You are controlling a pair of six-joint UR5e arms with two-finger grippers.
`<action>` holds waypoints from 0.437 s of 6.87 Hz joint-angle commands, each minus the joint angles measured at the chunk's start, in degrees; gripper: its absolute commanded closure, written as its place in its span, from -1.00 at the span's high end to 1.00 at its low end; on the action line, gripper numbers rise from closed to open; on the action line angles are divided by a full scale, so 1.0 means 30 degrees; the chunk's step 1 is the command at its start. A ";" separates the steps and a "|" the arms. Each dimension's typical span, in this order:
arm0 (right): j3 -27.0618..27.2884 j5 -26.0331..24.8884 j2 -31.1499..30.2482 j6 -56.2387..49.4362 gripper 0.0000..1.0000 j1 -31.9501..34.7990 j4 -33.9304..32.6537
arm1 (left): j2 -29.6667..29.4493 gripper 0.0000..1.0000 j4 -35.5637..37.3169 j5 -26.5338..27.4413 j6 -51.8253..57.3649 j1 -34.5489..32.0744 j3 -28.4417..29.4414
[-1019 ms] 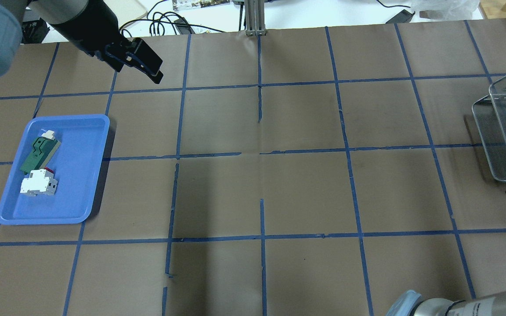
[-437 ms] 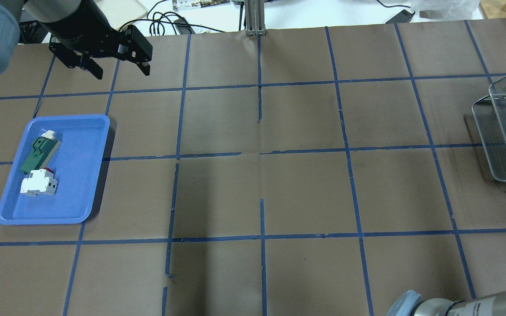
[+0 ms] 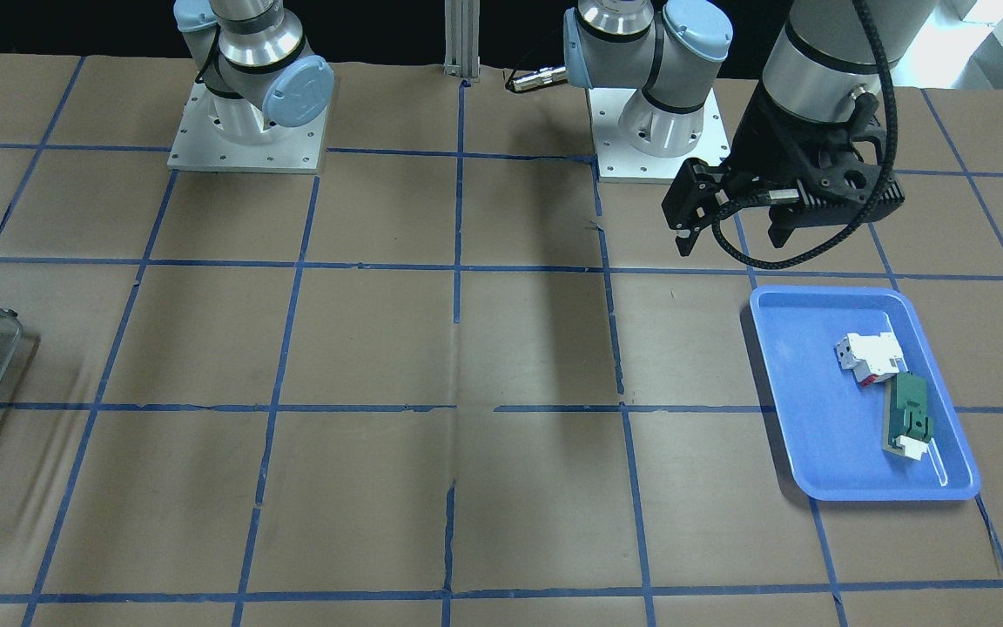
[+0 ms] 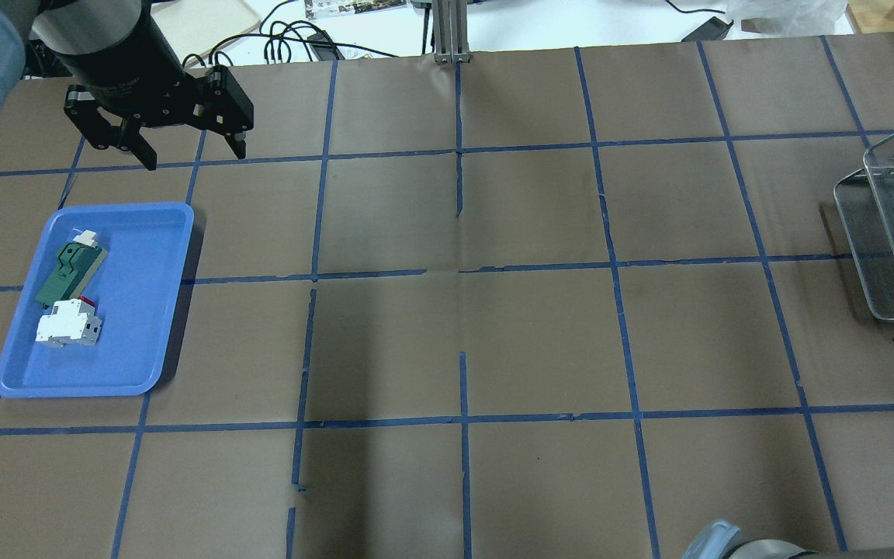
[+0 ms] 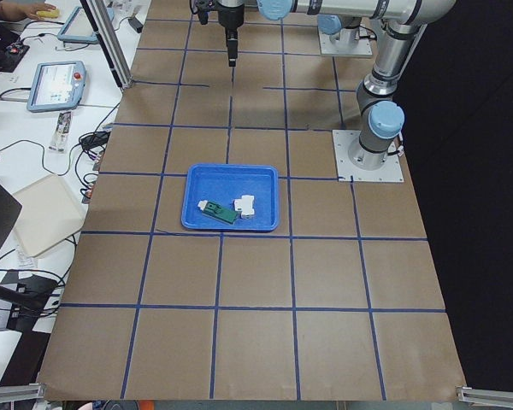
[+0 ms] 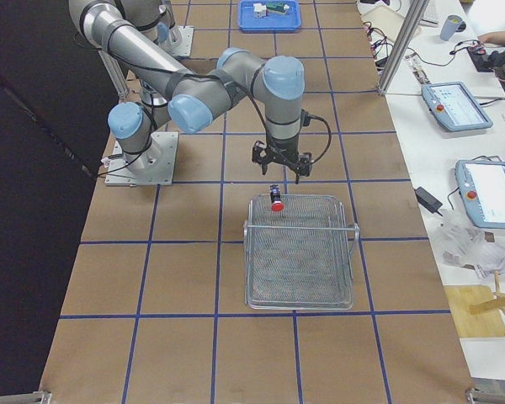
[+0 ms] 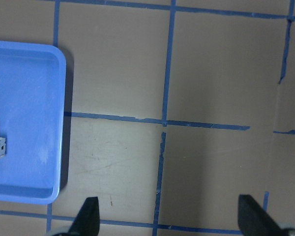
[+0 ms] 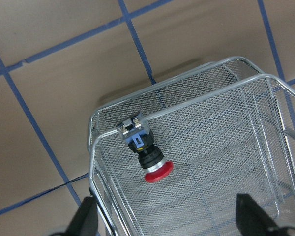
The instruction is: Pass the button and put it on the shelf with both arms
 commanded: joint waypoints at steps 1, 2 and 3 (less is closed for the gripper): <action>-0.0184 0.0031 -0.1302 0.3166 1.00 0.2412 0.1066 | 0.0228 1.00 0.0048 -0.0809 0.0160 -0.0229 -0.0091; -0.0184 0.0060 -0.1597 0.6400 1.00 0.3962 0.1764 | 0.0258 1.00 0.0049 -0.0843 0.0189 -0.0229 -0.0120; -0.0184 0.0843 -0.1571 1.1653 1.00 0.6008 0.2293 | 0.0229 1.00 -0.0009 -0.0843 0.0189 -0.0374 -0.0091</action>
